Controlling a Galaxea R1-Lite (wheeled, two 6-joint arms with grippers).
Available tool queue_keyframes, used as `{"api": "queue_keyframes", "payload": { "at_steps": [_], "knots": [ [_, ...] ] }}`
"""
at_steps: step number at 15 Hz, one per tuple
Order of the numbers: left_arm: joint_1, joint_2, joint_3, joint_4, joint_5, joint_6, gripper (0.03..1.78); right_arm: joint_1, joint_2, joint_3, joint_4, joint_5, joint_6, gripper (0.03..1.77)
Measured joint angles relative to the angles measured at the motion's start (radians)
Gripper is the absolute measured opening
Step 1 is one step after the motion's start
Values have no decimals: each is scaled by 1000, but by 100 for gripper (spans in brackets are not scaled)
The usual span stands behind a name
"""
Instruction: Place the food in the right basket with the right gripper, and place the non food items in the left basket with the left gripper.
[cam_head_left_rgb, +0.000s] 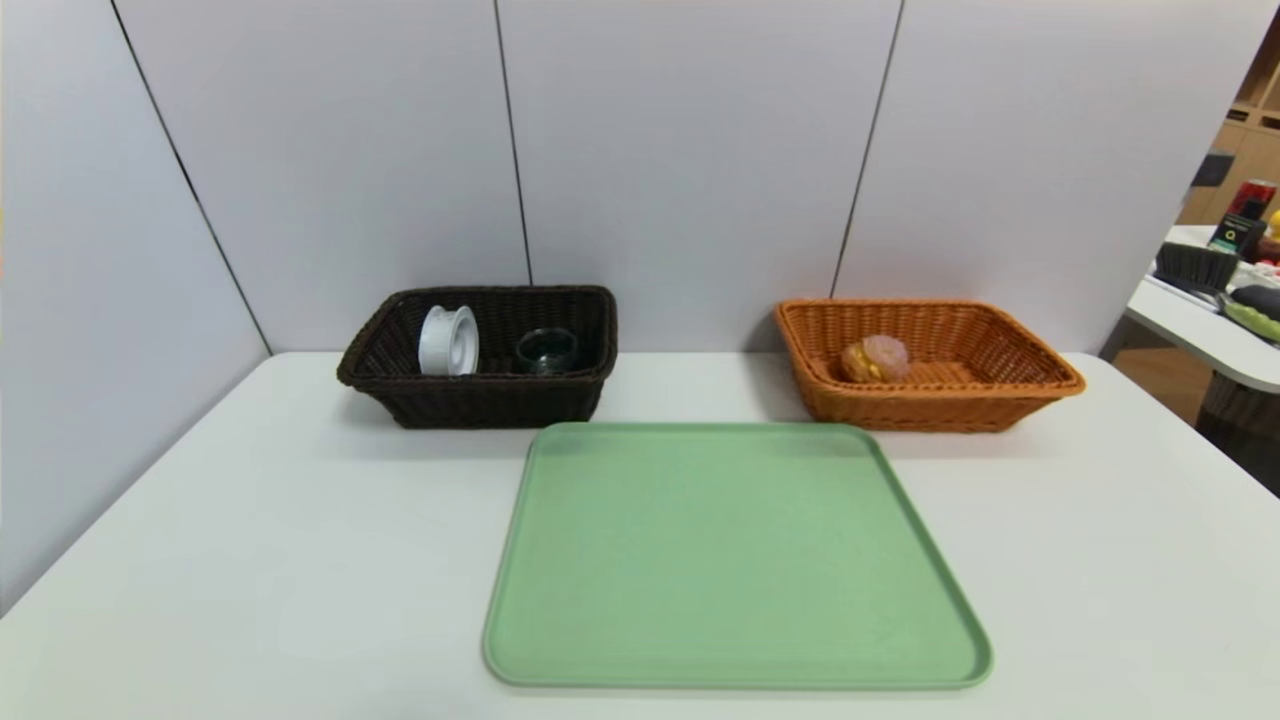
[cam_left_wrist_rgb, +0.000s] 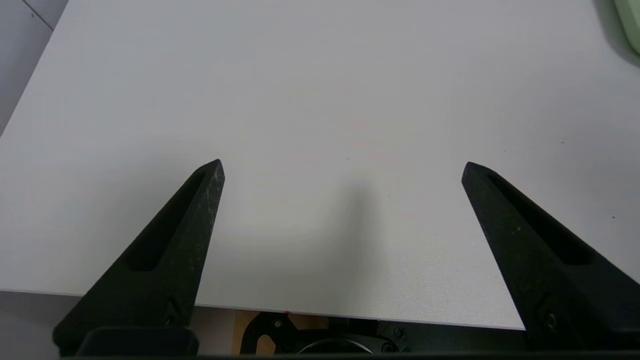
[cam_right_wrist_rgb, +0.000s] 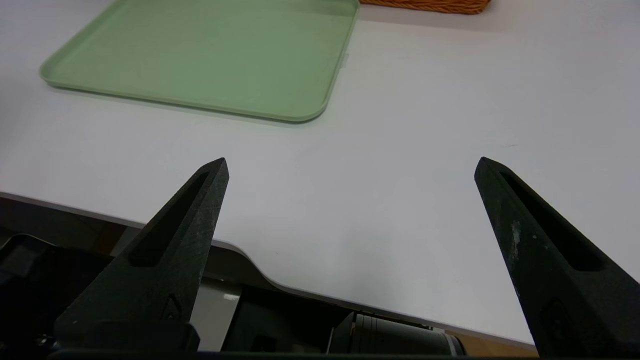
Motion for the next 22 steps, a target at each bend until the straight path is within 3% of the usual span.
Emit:
{"api": "queue_keyframes", "payload": {
  "at_steps": [3, 7, 12, 22],
  "knots": [
    [-1, -34, 31, -23, 2, 5, 169, -1, -9, 17, -20, -12, 1, 170],
    [-7, -73, 87, -139, -8, 19, 169, -2, -43, 73, -121, -17, -4, 170],
    [-14, -147, 151, -226, -66, 20, 169, -3, -101, 184, -253, -56, -7, 170],
    [-16, -205, 211, -289, -60, 63, 169, -4, -123, 560, -704, -280, -35, 170]
  ]
}}
